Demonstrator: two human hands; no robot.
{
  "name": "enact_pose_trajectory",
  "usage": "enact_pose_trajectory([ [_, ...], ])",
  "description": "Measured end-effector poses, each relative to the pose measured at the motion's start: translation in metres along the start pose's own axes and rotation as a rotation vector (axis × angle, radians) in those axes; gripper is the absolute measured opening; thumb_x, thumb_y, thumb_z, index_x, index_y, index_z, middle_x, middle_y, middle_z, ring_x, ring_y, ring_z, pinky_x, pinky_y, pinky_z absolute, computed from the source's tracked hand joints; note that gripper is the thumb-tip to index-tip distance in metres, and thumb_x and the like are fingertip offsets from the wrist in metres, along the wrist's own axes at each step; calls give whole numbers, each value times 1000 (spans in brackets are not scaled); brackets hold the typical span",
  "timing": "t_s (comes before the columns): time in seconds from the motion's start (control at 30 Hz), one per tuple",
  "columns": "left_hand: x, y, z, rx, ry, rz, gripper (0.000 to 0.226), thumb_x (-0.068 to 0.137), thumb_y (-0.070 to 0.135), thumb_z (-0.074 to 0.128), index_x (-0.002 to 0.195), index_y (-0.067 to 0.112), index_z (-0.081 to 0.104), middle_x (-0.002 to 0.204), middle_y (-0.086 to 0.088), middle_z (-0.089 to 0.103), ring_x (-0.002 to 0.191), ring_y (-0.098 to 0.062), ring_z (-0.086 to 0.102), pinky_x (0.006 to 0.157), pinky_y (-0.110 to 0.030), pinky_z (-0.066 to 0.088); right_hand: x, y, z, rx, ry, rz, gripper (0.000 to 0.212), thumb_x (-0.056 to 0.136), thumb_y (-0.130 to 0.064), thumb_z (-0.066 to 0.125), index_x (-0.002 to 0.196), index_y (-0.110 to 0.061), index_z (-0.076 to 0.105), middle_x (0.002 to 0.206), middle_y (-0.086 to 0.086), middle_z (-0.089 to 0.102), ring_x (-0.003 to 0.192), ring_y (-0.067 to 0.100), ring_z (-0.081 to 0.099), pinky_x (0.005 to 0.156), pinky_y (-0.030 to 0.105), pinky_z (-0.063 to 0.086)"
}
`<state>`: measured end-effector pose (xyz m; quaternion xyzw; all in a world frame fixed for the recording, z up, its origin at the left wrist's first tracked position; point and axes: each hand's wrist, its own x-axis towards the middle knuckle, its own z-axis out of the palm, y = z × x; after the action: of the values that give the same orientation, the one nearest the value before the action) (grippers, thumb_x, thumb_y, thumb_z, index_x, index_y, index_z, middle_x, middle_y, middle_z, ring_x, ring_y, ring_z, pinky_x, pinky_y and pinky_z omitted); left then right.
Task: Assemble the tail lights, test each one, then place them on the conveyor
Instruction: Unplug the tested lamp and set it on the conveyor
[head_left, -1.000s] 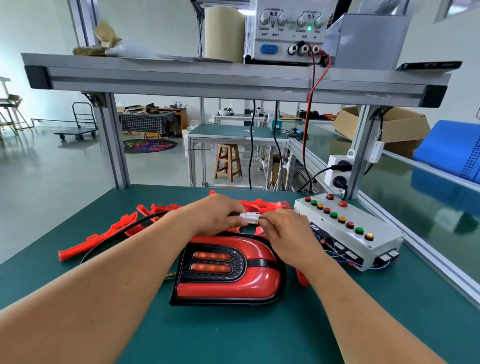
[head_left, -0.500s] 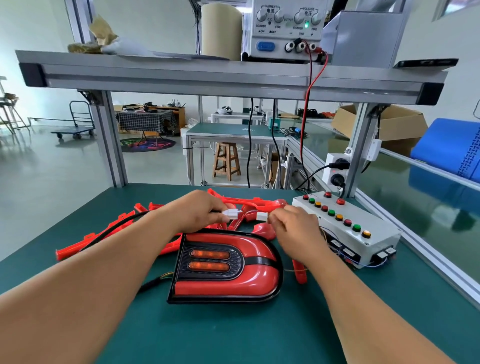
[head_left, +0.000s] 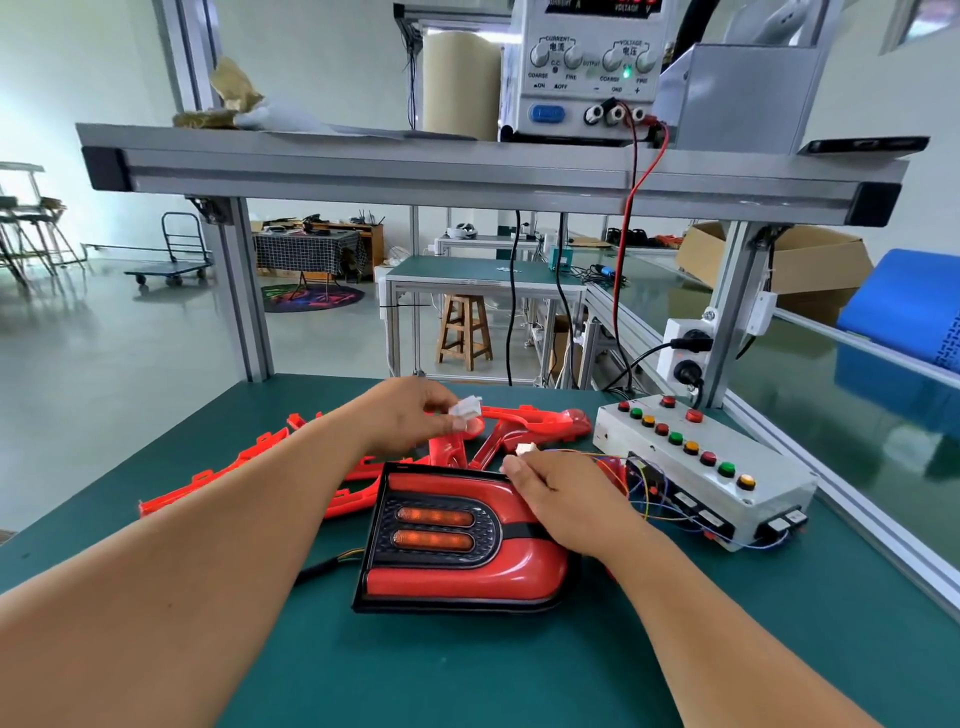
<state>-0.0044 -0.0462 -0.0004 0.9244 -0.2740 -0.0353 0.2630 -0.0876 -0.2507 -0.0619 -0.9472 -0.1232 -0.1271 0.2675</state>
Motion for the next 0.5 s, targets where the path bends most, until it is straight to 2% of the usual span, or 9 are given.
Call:
enact_pose_trajectory([
  [0.07, -5, -3, -10, 14, -45, -29, 57, 86, 49, 64, 138, 34, 49, 139, -2, 54, 123, -18, 54, 102, -30, 37, -3, 0, 1, 110, -71, 60, 51, 93, -65, 31, 59, -31, 48, 59, -14, 51, 57, -1, 46, 60, 27, 33],
  [0.1, -9, -5, -14, 60, -54, -46, 62, 91, 38, 62, 147, 33, 35, 149, 0, 43, 131, -18, 46, 106, -28, 32, -5, -1, 2, 142, -97, 69, 50, 89, -69, 30, 62, -33, 52, 61, -16, 53, 60, -2, 48, 64, 28, 38],
  [0.13, -14, -7, -17, 95, -34, -59, 61, 96, 29, 57, 150, 31, 30, 152, 0, 38, 134, -19, 43, 107, -29, 31, -5, -1, 3, 146, -113, 76, 50, 87, -70, 31, 70, -32, 57, 68, -16, 58, 68, -2, 52, 72, 32, 44],
  [0.17, -19, -10, -20, 89, 6, -79, 55, 98, 20, 52, 149, 29, 33, 150, -3, 40, 130, -22, 46, 105, -30, 34, -4, -1, 4, 121, -120, 86, 50, 89, -69, 33, 82, -30, 63, 80, -15, 63, 81, 3, 57, 84, 36, 46],
  [0.23, -35, -17, -24, 3, 94, -127, 40, 99, 9, 47, 136, 24, 53, 134, -5, 57, 110, -23, 58, 91, -30, 43, -3, -1, 6, 54, -111, 105, 45, 92, -65, 38, 98, -29, 65, 97, -11, 67, 99, 13, 57, 100, 39, 36],
  [0.3, -58, -27, -23, 20, 96, -168, 27, 98, 8, 49, 114, 22, 66, 116, 0, 66, 101, -16, 60, 88, -25, 44, -3, -1, 7, 44, -93, 115, 35, 92, -65, 42, 99, -37, 62, 100, -13, 65, 102, 15, 48, 98, 37, 25],
  [0.4, -96, -52, -18, 196, -59, -244, 8, 95, 24, 58, 90, 28, 62, 95, 7, 66, 87, -7, 57, 83, -23, 45, -6, -3, 7, 88, -76, 123, 33, 89, -68, 46, 105, -44, 60, 105, -16, 64, 107, 17, 40, 92, 35, 21],
  [0.43, -106, -62, -19, 260, -43, -289, 6, 94, 27, 58, 89, 29, 61, 94, 8, 65, 88, -8, 57, 84, -24, 45, -6, -3, 7, 102, -65, 128, 34, 88, -69, 47, 107, -44, 61, 106, -16, 64, 109, 19, 39, 92, 35, 22],
  [0.5, -122, -82, -25, 348, 137, -432, 5, 93, 26, 58, 97, 27, 61, 101, 4, 63, 98, -16, 58, 87, -26, 45, -7, -5, 7, 115, -36, 120, 32, 88, -68, 49, 104, -44, 61, 102, -17, 62, 105, 17, 35, 91, 34, 21],
])
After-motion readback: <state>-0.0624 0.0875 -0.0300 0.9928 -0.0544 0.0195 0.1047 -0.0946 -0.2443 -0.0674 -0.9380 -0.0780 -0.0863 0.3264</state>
